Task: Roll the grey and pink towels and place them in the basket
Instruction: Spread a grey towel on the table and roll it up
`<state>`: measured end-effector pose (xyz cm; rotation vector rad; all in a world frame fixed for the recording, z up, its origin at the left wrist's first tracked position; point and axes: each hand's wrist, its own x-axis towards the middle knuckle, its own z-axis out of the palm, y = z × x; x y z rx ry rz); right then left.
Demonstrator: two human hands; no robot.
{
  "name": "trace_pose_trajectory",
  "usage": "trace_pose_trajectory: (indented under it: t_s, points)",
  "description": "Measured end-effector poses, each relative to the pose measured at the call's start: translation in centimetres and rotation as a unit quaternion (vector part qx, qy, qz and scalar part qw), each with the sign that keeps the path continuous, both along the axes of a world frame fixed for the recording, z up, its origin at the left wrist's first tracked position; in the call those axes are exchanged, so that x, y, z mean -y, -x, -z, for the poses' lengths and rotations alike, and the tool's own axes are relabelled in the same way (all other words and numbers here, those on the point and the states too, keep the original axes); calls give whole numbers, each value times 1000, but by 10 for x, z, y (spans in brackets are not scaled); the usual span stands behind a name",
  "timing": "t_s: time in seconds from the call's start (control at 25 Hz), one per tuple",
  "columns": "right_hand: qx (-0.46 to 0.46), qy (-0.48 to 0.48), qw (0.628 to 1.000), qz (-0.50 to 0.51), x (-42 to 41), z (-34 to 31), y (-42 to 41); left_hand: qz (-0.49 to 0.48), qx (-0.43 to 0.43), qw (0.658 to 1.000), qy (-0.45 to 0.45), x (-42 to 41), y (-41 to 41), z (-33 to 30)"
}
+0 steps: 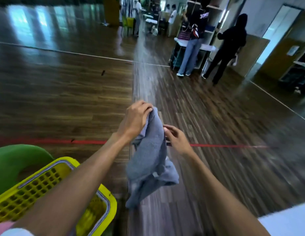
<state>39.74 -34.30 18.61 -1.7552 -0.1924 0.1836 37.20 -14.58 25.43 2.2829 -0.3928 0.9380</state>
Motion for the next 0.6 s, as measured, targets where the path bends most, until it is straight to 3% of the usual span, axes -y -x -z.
trace_pose_trajectory:
  t_s: [0.16,0.32,0.6]
  points:
    - [-54,-26,997,-39,62,-10,-5,47,-84,995,-19,66,-15,47]
    - [10,41,998,-54,121,12,-26,63,-126,990,-7,129,-38,69]
    - [93,50,994,-23,174,31,-57,41,-124,991,7,191,-73,57]
